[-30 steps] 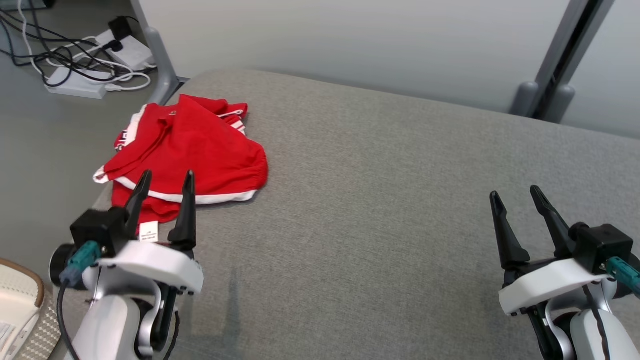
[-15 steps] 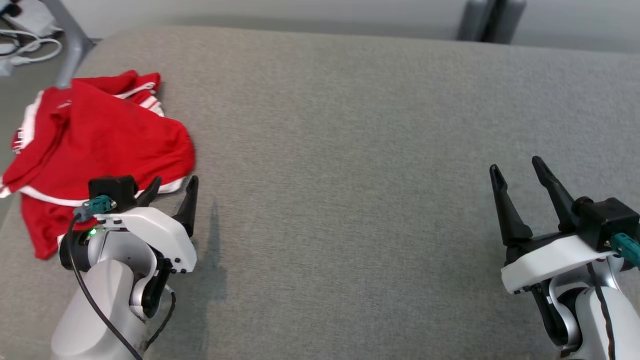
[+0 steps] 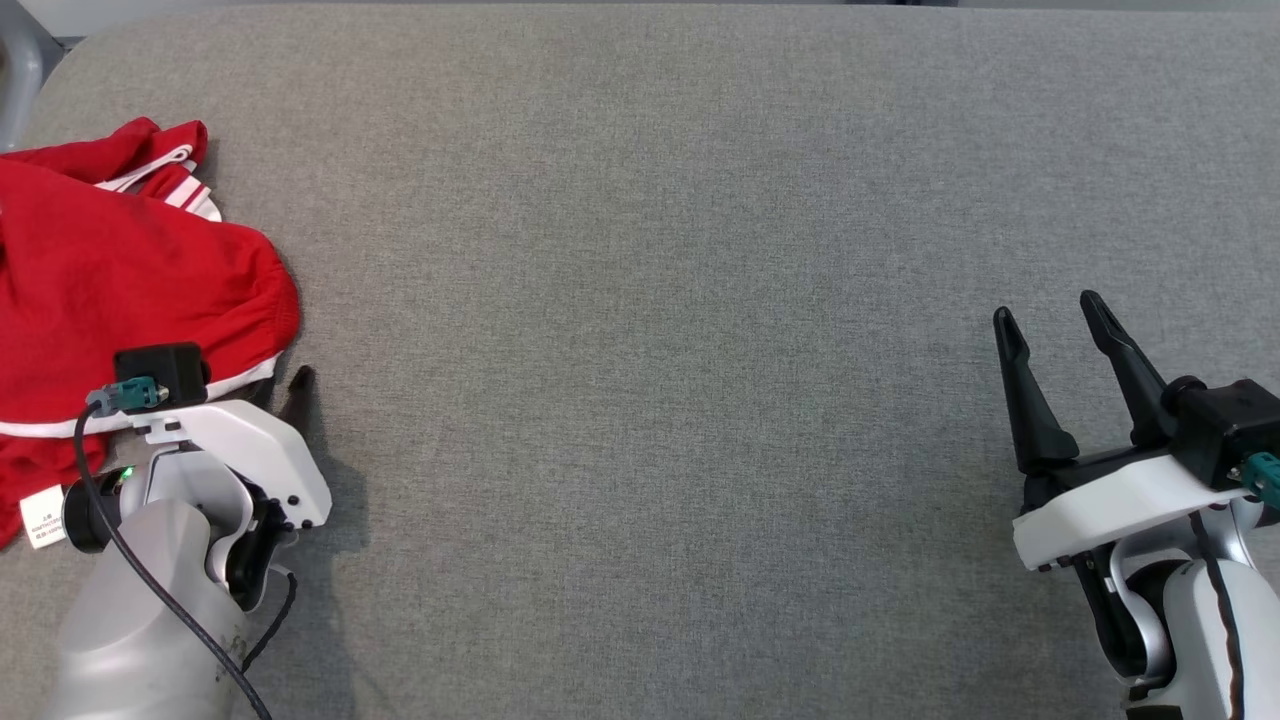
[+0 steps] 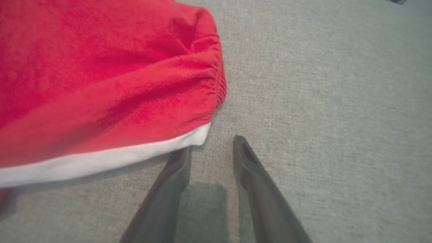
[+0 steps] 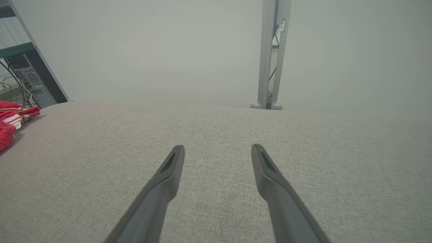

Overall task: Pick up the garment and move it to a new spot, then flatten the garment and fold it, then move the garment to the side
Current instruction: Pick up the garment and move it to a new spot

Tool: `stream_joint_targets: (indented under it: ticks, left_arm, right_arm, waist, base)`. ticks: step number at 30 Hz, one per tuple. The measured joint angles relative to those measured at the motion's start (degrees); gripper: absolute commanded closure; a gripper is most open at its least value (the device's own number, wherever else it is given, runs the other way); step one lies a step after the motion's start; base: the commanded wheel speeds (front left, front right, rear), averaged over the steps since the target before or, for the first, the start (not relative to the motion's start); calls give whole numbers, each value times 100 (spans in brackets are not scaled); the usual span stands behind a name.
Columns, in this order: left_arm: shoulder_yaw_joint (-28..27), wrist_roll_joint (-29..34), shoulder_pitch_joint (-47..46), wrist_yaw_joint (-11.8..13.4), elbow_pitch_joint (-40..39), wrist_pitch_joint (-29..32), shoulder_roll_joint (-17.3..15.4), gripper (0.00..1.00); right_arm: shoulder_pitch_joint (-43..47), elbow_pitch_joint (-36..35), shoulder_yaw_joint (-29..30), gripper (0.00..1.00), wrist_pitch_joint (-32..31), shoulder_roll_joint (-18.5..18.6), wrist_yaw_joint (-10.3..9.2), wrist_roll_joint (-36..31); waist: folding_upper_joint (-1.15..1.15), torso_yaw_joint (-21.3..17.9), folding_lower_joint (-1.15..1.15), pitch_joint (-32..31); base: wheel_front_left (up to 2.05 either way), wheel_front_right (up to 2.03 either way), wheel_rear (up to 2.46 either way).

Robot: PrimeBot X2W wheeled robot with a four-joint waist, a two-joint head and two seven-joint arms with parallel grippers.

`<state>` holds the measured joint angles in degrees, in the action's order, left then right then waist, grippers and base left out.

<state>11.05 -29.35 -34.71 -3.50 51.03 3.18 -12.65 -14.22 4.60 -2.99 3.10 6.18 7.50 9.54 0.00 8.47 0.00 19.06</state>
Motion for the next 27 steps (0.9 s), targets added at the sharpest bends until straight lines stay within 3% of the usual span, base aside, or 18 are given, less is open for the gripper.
stream_joint_targets:
  ticks: [7, 12, 21, 27]
  left_arm:
    - [-75, 12, -50, -9, 159, -891, -74, 100]
    - [-212, 44, -25, 81, -279, -1485, -264, 100]
    - [-458, 53, 722, 523, -2267, -1617, -493, 100]
    - [-515, 131, 1493, 1093, -4046, -1127, -627, 100]
  right_arm:
    - [1, 26, 73, 0, 47, -47, 0, 3]
    - [66, 57, 160, 0, 105, -80, 0, 8]
    - [241, 26, 326, 0, 156, -111, 0, 14]
    - [347, -38, 377, 0, 146, -151, 0, 18]
  waist:
    - [0, -3, 0, -102]
    - [0, 34, 0, -281]
    - [0, 117, 0, -743]
    - [0, 166, 0, -991]
  base:
    - [0, 0, 0]
    - [0, 0, 0]
    - [0, 0, 0]
    - [0, 0, 0]
